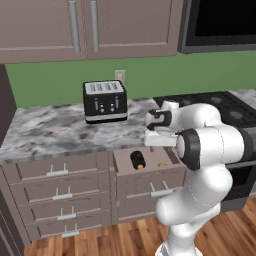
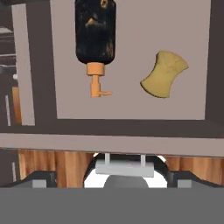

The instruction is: Restock the sink supplies by placing the sponge and soap dispenser on the counter and next to the sink. Make sure the soap dispenser is upright.

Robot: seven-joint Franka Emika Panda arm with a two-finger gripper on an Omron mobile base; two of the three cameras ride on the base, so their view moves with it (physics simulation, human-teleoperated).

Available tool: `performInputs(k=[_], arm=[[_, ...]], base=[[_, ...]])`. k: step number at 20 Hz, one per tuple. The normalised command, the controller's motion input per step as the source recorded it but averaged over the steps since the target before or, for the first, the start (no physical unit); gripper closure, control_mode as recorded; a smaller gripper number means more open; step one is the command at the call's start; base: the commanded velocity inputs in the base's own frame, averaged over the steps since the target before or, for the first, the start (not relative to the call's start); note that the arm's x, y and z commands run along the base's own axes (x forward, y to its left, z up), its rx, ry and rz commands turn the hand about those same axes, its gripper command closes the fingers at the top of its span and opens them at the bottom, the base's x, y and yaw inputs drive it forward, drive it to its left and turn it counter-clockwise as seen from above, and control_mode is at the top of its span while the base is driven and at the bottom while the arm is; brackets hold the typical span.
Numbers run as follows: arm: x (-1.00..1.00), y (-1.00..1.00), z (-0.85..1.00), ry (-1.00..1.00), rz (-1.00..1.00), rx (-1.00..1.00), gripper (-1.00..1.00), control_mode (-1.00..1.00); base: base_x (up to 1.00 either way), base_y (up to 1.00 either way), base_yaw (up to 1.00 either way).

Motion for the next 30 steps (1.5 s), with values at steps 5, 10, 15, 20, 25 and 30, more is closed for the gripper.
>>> performInputs(k=[5, 10, 15, 20, 25, 30], arm=[[0.34, 0.0, -0.64, 0.01, 0.0, 0.02, -1.0, -1.0], [0.44, 0.0, -0.58, 0.06, 0.0, 0.01, -1.0, -1.0], [0.23, 0.0, -0.6, 0.09, 0.0, 0.01, -1.0, -1.0], [0.04, 0.0, -0.57, 0.15, 0.0, 0.0, -1.0, -1.0], [-0.16, 0.0, -0.28, 0.1, 0.0, 0.0, -1.0, -1.0], [-0.47, 0.0, -0.2, 0.05, 0.0, 0.0, -1.0, -1.0]], base=[[0.0, 0.0, 0.0], [0.0, 0.0, 0.0], [0.0, 0.0, 0.0], [0.0, 0.0, 0.0], [0.0, 0.0, 0.0], [0.0, 0.0, 0.0]])
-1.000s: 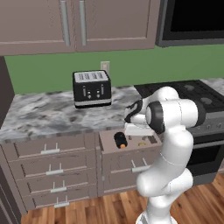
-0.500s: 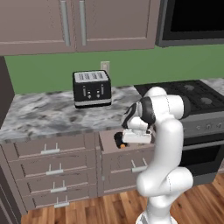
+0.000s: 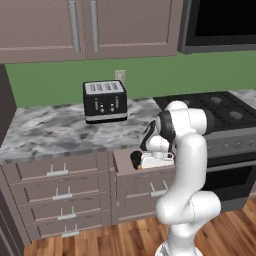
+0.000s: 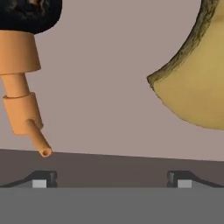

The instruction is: Restock the sink supplies by placing the sponge and soap dispenser on the counter and next to the sink. Make sure the soap dispenser is upright.

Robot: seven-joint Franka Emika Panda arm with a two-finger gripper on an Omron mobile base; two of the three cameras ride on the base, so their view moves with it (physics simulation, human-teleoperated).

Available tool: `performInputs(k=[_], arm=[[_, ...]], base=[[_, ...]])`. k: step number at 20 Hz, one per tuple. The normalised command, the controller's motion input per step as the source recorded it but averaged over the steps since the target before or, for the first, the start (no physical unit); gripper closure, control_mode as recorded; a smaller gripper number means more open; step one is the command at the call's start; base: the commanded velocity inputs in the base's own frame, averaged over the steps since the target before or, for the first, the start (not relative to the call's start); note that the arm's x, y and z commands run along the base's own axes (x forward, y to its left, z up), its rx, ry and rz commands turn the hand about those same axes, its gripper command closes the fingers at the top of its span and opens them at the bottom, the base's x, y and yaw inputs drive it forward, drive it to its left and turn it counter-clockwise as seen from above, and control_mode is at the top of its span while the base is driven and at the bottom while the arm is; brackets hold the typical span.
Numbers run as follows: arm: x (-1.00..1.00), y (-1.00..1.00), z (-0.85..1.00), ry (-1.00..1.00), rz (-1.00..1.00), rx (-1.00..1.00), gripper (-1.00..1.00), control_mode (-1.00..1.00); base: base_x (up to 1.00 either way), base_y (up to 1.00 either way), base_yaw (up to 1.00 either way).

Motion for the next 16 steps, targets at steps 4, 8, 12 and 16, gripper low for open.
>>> performInputs(k=[4, 8, 12, 16], arm=[[-0.59, -0.05, -0.18, 0.03, 0.0, 0.0, -1.0, -1.0], [-0.8, -0.04, -0.04, 0.0, 0.0, 0.01, -1.0, -1.0], [-0.91, -0.05, 0.0, 0.0, 0.0, 0.03, -1.0, -1.0], [-0.96, -0.07, 0.0, 0.0, 0.0, 0.04, -1.0, -1.0]], base=[[0.0, 0.0, 0.0], [0.0, 0.0, 0.0], [0.0, 0.0, 0.0], [0.0, 0.0, 0.0]])
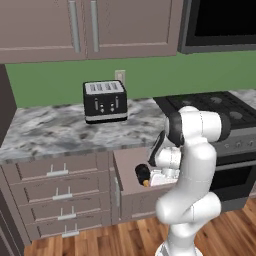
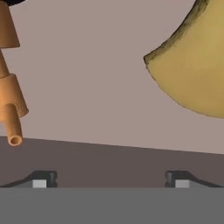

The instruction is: Restock the sink supplies by placing the sponge and soap dispenser on the counter and next to the sink. Make sure the soap dispenser is upright.

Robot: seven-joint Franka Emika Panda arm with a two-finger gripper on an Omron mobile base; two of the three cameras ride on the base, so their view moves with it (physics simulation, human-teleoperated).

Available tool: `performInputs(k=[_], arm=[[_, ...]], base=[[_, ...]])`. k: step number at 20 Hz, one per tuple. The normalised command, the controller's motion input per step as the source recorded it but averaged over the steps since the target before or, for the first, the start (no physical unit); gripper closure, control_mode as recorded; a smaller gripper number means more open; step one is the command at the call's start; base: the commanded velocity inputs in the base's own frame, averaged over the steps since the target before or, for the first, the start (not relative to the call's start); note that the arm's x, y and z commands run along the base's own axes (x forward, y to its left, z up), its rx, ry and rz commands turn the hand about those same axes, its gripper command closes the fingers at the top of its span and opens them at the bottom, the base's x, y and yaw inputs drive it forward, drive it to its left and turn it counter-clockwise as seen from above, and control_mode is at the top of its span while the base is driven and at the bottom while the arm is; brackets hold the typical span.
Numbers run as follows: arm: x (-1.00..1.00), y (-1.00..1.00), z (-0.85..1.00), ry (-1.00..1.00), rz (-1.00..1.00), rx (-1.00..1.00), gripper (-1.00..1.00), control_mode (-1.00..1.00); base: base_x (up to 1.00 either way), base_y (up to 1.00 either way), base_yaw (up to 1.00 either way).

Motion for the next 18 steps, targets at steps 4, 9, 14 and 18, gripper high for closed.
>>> performInputs(k=[4, 9, 14, 18], arm=[[-0.96, -0.2, 0.08, -0.02, -0.01, 0.04, -1.0, -1.0], [-0.64, -0.04, 0.24, -0.05, 0.0, 0.01, -1.0, -1.0], [0.26, 0.31, 0.38, 0.0, -0.06, 0.0, -1.0, -1.0], [0.31, 0.41, 0.09, -0.01, -0.06, 0.0, -1.0, -1.0]], base=[[0.0, 0.0, 0.0], [0.0, 0.0, 0.0], [0.0, 0.0, 0.0], [0.0, 0.0, 0.0]])
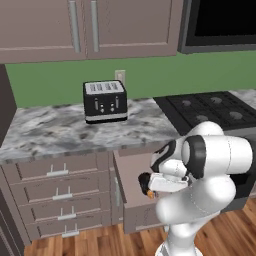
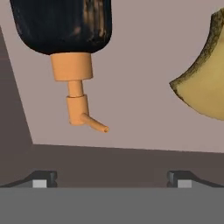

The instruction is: Restock the sink supplies by placing the sponge and soap dispenser on the counter and next to the sink. Make sure the soap dispenser is upright.

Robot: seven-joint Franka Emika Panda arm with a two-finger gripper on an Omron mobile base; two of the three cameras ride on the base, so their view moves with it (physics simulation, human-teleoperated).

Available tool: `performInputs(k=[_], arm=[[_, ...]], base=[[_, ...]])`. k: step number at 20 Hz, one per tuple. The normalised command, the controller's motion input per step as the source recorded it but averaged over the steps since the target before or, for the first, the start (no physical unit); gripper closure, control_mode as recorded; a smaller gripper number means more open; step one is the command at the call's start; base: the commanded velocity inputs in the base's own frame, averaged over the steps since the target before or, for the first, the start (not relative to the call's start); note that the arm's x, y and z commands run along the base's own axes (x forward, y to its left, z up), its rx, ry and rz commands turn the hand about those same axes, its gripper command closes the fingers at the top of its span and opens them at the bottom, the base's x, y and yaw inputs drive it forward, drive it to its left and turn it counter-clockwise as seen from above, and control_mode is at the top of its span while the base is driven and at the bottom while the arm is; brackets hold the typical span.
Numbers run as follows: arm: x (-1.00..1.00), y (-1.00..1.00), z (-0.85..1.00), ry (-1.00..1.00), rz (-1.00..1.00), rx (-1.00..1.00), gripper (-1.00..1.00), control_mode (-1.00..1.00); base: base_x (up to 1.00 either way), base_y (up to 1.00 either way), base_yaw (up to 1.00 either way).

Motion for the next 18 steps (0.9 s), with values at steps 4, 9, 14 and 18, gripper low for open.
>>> performInputs(k=[4, 9, 14, 18], arm=[[0.34, 0.28, 0.0, -0.08, -0.01, 0.0, -1.0, -1.0], [0.3, 0.0, 0.0, -0.1, 0.0, 0.0, -1.0, -1.0], [0.19, 0.05, 0.0, -0.09, 0.0, 0.0, -1.0, -1.0], [0.11, 0.16, -0.09, -0.06, 0.0, 0.0, -1.0, -1.0]], base=[[0.0, 0.0, 0.0], [0.0, 0.0, 0.0], [0.0, 0.0, 0.0], [0.0, 0.0, 0.0]])
